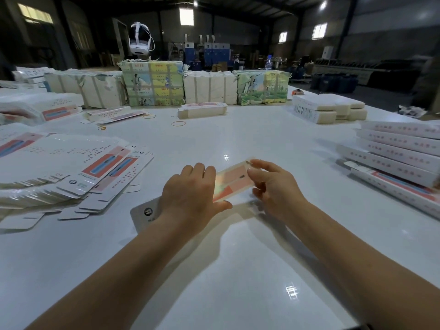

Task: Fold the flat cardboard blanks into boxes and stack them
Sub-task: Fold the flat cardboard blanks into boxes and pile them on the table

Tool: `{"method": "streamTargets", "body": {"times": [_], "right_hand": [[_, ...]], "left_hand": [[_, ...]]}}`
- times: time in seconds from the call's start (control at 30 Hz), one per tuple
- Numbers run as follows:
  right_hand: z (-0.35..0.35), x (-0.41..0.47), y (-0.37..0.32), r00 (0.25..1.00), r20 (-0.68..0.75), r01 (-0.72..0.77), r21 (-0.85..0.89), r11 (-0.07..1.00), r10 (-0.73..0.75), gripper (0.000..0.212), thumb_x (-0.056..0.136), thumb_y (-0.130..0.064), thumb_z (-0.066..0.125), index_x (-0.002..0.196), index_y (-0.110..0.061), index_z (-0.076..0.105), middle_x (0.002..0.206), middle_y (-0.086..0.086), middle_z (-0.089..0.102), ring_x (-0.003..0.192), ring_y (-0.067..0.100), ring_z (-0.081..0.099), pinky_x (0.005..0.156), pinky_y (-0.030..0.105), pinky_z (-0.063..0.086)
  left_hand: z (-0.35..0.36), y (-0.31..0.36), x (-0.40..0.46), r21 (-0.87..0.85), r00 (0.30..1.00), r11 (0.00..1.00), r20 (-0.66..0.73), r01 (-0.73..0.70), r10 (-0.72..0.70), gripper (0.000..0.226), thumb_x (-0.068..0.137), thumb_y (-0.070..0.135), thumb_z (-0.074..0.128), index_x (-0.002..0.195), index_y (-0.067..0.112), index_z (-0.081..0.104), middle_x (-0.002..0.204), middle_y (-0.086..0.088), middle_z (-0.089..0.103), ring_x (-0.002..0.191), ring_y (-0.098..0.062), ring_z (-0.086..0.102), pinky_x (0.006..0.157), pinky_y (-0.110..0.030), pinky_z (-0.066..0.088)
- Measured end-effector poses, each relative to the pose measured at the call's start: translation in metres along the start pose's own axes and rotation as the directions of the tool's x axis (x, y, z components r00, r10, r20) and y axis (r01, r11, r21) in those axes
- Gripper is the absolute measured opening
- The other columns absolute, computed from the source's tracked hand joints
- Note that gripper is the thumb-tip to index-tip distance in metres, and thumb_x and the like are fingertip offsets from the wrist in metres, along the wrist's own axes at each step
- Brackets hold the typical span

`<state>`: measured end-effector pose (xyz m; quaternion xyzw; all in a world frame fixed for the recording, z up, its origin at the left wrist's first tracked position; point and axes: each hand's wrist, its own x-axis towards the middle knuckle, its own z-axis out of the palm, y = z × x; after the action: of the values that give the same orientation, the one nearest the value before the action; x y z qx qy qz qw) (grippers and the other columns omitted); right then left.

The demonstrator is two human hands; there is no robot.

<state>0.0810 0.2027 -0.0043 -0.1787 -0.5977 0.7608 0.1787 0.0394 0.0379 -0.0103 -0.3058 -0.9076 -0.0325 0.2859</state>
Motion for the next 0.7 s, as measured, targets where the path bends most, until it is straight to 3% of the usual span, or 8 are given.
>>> {"method": "streamTargets", "body": {"times": [0.07,0.13,0.23,0.33,0.4,0.47,0.57,0.7], "right_hand": [[0.001,0.001,0.001,0.981,-0.089,0.152,-0.186,0.971,-0.171,0.037,0.084,-0.013,0.068,0.118,-0.022,0.057,0.089,0.001,0.067,0.075,0.007,0.062,0.061,0.015,0.044],[0.001,-0.001,0.002,0.952,-0.09,0.259,-0.272,0.927,-0.292,0.05,0.084,-0.019,0.069,0.13,-0.022,0.049,0.088,0.003,0.068,0.085,0.011,0.064,0.066,0.015,0.042],[0.005,-0.007,0.006,0.91,-0.039,0.364,-0.395,0.843,-0.412,0.007,0.087,-0.017,0.064,0.093,-0.019,0.065,0.084,0.0,0.068,0.086,0.02,0.065,0.071,0.027,0.051],[0.014,-0.012,0.015,0.789,0.099,0.532,-0.605,0.592,-0.607,0.009,0.091,-0.011,0.057,0.091,-0.021,0.059,0.091,-0.003,0.062,0.085,0.014,0.058,0.075,0.023,0.047],[0.017,-0.013,0.018,0.765,0.147,0.567,-0.616,0.547,-0.627,0.011,0.092,-0.013,0.057,0.098,-0.02,0.063,0.093,-0.006,0.06,0.086,0.01,0.056,0.075,0.019,0.044],[0.015,-0.011,0.015,0.814,0.112,0.536,-0.526,0.661,-0.571,0.011,0.094,-0.02,0.057,0.096,-0.02,0.068,0.091,-0.007,0.066,0.084,0.006,0.06,0.073,0.018,0.047],[0.008,-0.006,0.004,0.95,0.053,0.313,-0.206,0.927,-0.309,0.016,0.09,-0.016,0.061,0.083,-0.023,0.074,0.079,-0.008,0.072,0.076,0.005,0.064,0.067,0.022,0.052],[0.003,0.003,0.0,0.989,0.148,0.007,0.053,0.999,-0.015,0.017,0.085,-0.008,0.066,0.1,-0.012,0.07,0.078,-0.004,0.07,0.081,0.01,0.063,0.067,0.024,0.046]], "left_hand": [[0.0,0.001,0.0,-0.042,1.0,0.999,0.012,0.029,-0.029,0.067,0.075,0.073,0.051,0.117,0.021,0.047,0.105,0.003,0.053,0.094,-0.017,0.051,0.067,-0.027,0.037],[-0.002,0.001,0.0,-0.07,0.999,0.996,0.016,0.052,-0.051,0.066,0.076,0.073,0.051,0.117,0.022,0.046,0.106,0.004,0.052,0.095,-0.016,0.05,0.068,-0.026,0.039],[-0.003,0.004,-0.001,-0.087,0.997,0.994,0.038,0.064,-0.061,0.066,0.076,0.073,0.051,0.118,0.021,0.045,0.107,0.004,0.052,0.095,-0.015,0.05,0.07,-0.027,0.043],[-0.004,0.005,0.002,-0.092,0.995,0.991,0.044,0.097,-0.094,0.067,0.077,0.073,0.05,0.118,0.02,0.045,0.107,0.003,0.051,0.093,-0.015,0.05,0.069,-0.025,0.041],[-0.004,0.002,0.002,-0.096,0.992,0.988,0.06,0.118,-0.113,0.068,0.077,0.073,0.05,0.119,0.02,0.044,0.108,0.002,0.051,0.094,-0.015,0.05,0.07,-0.026,0.043],[-0.003,-0.002,0.002,-0.095,0.992,0.988,0.062,0.119,-0.113,0.067,0.077,0.072,0.051,0.119,0.019,0.044,0.108,0.002,0.051,0.095,-0.016,0.05,0.072,-0.027,0.045],[-0.001,-0.004,0.002,-0.096,0.995,0.991,0.035,0.098,-0.095,0.067,0.076,0.071,0.053,0.119,0.02,0.045,0.109,0.002,0.051,0.098,-0.018,0.05,0.073,-0.029,0.043],[0.002,-0.011,0.002,-0.144,0.999,0.989,-0.01,0.038,-0.04,0.071,0.074,0.067,0.059,0.123,0.017,0.048,0.108,-0.002,0.055,0.095,-0.021,0.052,0.072,-0.032,0.046]]}}
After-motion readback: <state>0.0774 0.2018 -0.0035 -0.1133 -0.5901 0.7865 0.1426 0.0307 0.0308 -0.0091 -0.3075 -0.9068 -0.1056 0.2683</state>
